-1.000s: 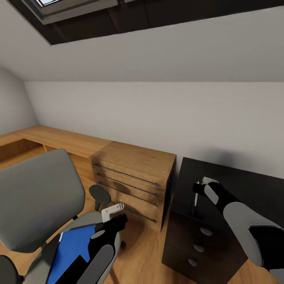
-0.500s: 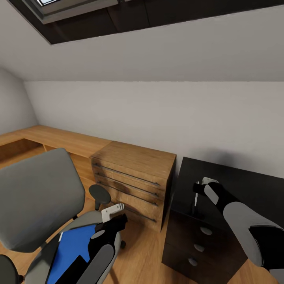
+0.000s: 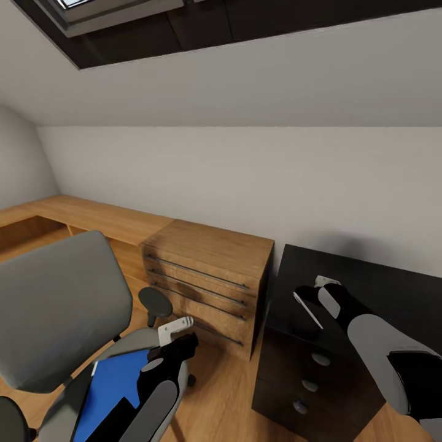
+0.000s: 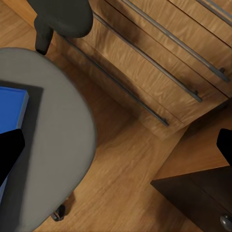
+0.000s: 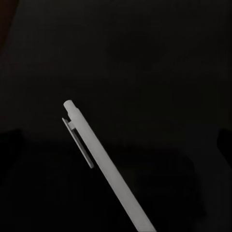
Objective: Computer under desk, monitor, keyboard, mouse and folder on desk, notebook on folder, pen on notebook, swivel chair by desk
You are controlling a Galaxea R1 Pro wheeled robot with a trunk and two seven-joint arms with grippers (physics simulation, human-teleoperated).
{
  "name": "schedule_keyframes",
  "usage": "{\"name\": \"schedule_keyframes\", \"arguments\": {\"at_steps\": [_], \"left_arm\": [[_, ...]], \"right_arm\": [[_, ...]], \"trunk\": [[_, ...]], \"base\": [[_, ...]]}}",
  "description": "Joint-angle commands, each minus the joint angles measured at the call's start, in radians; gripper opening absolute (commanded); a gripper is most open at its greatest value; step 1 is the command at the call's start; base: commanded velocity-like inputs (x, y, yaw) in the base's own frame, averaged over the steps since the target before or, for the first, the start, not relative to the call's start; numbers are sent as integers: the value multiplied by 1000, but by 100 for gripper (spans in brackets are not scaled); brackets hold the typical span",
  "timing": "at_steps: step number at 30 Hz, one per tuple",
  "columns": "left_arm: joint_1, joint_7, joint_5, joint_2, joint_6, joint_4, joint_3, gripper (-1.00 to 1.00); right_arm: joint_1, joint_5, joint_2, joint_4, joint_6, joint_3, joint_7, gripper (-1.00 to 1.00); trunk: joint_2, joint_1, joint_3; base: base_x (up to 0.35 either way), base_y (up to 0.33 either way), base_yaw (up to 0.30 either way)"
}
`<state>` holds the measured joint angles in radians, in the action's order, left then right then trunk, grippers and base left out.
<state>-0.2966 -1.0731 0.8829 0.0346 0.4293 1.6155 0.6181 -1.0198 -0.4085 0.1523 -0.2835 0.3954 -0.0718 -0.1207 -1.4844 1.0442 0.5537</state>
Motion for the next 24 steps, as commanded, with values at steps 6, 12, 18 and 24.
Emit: {"name": "schedule_keyframes", "arguments": {"at_steps": [6, 12, 18, 24], "left_arm": [[-1, -7, 4, 1, 6, 1, 2, 100], [-1, -7, 4, 1, 6, 1, 2, 100], [-1, -7, 5, 1, 6, 1, 2, 100], [-1, -7, 5, 1, 6, 1, 2, 100]], "right_arm": [[0, -10, 1, -3, 5, -7, -7, 100], [0, -12, 1, -9, 5, -5, -6, 100], [0, -14, 4, -15, 7, -5, -4, 100], [1, -15, 4, -52, 12, -5, -5, 100]], "trunk": [[-1, 0, 1], [-1, 0, 1], [-1, 0, 1], [-1, 0, 1]], "base": [[0, 0, 0], [0, 0, 0], [0, 0, 0], [0, 0, 0]]}}
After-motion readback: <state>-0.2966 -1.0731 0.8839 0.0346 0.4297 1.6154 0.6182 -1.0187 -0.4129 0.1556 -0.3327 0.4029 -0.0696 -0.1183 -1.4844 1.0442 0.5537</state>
